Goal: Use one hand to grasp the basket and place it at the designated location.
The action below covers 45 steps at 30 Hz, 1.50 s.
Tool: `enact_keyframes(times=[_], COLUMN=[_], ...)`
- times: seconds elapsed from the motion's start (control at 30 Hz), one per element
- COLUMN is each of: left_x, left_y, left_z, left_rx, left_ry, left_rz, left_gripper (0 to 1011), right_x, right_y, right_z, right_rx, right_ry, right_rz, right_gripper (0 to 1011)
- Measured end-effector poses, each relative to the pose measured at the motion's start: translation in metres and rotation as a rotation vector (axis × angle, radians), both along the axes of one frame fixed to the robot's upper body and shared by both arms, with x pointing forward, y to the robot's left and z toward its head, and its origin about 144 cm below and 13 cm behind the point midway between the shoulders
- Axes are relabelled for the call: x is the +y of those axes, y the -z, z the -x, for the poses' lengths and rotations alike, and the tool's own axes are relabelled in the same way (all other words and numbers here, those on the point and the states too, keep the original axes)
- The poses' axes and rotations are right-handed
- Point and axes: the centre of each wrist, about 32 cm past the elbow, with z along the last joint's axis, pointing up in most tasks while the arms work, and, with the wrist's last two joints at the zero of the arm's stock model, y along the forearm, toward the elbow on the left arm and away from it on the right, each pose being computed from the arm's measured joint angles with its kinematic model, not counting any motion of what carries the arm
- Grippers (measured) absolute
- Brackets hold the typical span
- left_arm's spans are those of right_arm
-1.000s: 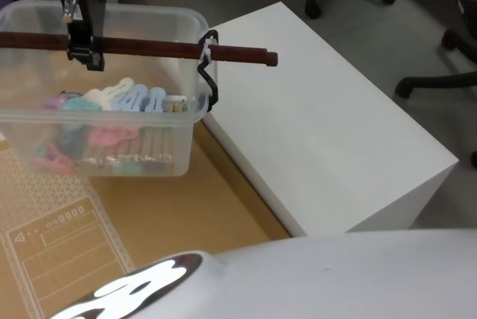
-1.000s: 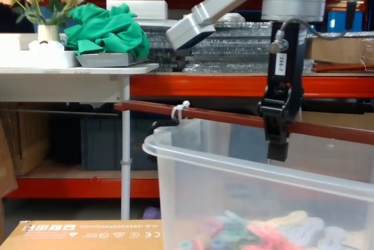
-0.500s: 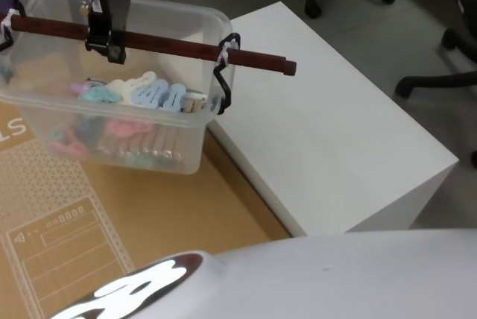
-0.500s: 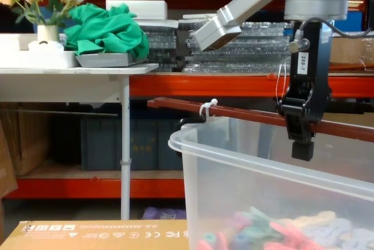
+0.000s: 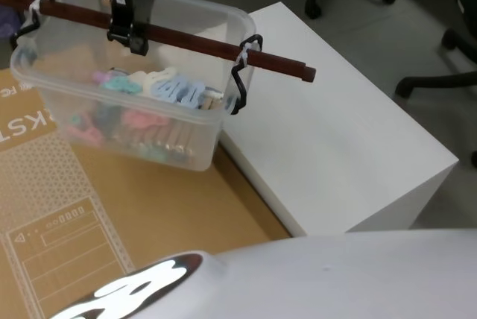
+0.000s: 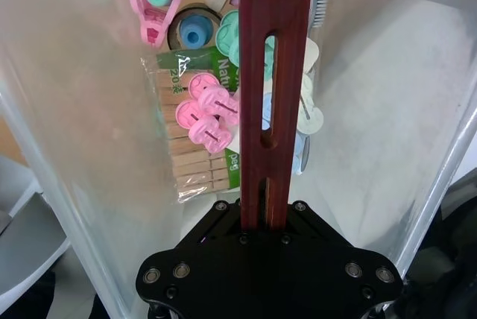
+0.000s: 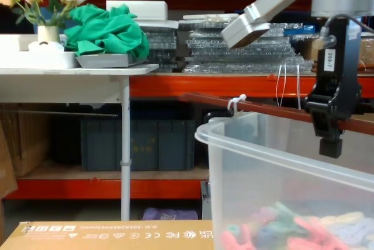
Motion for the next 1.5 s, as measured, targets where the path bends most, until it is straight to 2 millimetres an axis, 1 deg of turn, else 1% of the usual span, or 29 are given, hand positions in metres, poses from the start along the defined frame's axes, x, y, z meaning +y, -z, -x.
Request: enact_keyframes(times=[0.23, 0.6, 1.1, 1.33, 1.5], left_x=[0.000, 0.000, 0.000, 0.000, 0.000], left_y=[0.000, 0.000, 0.000, 0.000, 0.000], left_z=[0.000, 0.000, 0.000, 0.000, 0.000], left_rx=[0.000, 0.000, 0.000, 0.000, 0.000], left_ry=[0.000, 0.000, -0.001, 0.000, 0.000], left_rz=[0.000, 0.000, 0.000, 0.000, 0.000], left_gripper=[0, 0, 0, 0, 0], right_x=[-0.007, -0.026, -0.051, -0.056, -0.066], right_y=[-0.003, -0.010, -0.011, -0.011, -0.012], right_z=[0.002, 0.006, 0.016, 0.018, 0.022], right_rx=[-0.008, -0.031, -0.032, -0.030, -0.029], right_ry=[0.027, 0.128, 0.235, 0.258, 0.299], right_rz=[0.002, 0.004, 0.000, -0.001, -0.001], right_gripper=[0, 0, 1, 0, 0])
